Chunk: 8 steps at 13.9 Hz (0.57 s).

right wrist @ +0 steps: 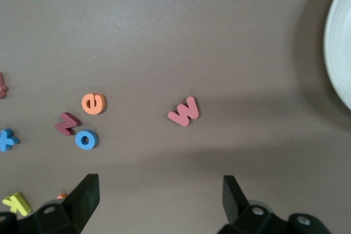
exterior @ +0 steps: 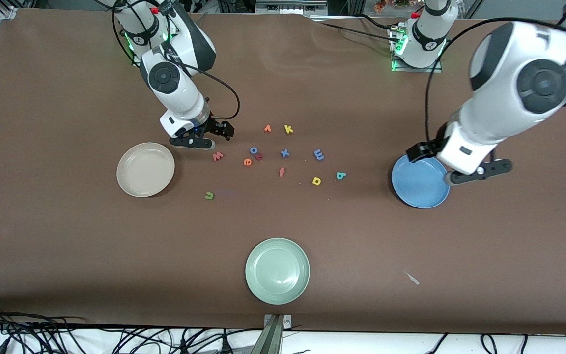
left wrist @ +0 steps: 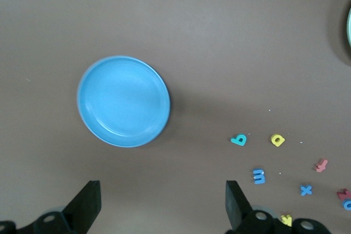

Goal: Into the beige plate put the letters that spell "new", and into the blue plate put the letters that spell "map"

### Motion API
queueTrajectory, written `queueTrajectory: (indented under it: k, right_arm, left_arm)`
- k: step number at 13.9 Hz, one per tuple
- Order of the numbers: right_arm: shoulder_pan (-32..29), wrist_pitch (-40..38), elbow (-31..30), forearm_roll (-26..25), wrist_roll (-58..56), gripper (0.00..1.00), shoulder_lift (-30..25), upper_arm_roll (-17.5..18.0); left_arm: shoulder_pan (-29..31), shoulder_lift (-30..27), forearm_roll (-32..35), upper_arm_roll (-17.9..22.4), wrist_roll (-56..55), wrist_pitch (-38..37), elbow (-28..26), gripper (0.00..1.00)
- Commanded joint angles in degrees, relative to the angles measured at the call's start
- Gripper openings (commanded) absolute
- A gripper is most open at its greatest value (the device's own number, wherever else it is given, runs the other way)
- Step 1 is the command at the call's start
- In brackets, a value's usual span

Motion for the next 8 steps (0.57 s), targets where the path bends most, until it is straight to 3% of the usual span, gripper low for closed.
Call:
queueTrajectory:
  k: [1,5,8]
  right_arm:
    - [0.6,4.9,-0.5,-2.0,1.1,0.99,4.0,0.1]
    - [0.6,13.0,0.0,-5.9,1.1,0.99,10.7,-1.6]
    - [0.6,14.2,0.1,-9.1,1.0,0.99,12.2,-3.4]
  left_arm:
    - [-4.0,0.2,0.6,0.3,-7.0,6.4,-5.0,1.00]
    - [-8.5,0.4,0.6,-0.2,-13.0,17.6,-13.7,1.00]
    - [-8.7,0.4,1.2,-4.3,-19.6,27.8,-20.5,1.00]
